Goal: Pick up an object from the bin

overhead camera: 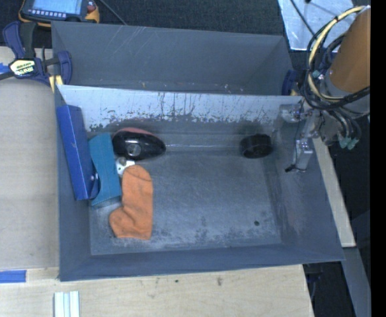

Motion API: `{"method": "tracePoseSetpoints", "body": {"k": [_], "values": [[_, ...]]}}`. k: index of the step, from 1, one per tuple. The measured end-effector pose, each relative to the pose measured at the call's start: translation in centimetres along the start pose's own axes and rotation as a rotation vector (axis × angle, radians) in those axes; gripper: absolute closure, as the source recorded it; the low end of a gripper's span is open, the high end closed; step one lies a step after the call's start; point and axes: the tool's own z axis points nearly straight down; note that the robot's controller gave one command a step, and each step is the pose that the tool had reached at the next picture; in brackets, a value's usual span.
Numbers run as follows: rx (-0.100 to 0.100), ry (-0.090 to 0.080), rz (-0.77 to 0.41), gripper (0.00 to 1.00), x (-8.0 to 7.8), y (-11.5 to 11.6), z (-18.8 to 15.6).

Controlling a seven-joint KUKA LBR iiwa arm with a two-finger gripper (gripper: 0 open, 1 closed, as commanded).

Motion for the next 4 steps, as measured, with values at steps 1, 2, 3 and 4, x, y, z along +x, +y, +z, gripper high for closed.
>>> {"method": "tracePoseSetpoints", "body": {"k": [1, 2, 3, 4], "values": [[0.002, -0.009, -0.003, 0.00, -0.1, 0.1, -0.5], [0.001, -0.012, 0.084, 0.00, -1.3, -0.8, 6.0], [0.000, -0.007, 0.123, 0.00, -1.9, -0.4, 9.2], [0.000, -0.014, 0.193, 0.00, -3.1, -2.3, 10.9]]}}
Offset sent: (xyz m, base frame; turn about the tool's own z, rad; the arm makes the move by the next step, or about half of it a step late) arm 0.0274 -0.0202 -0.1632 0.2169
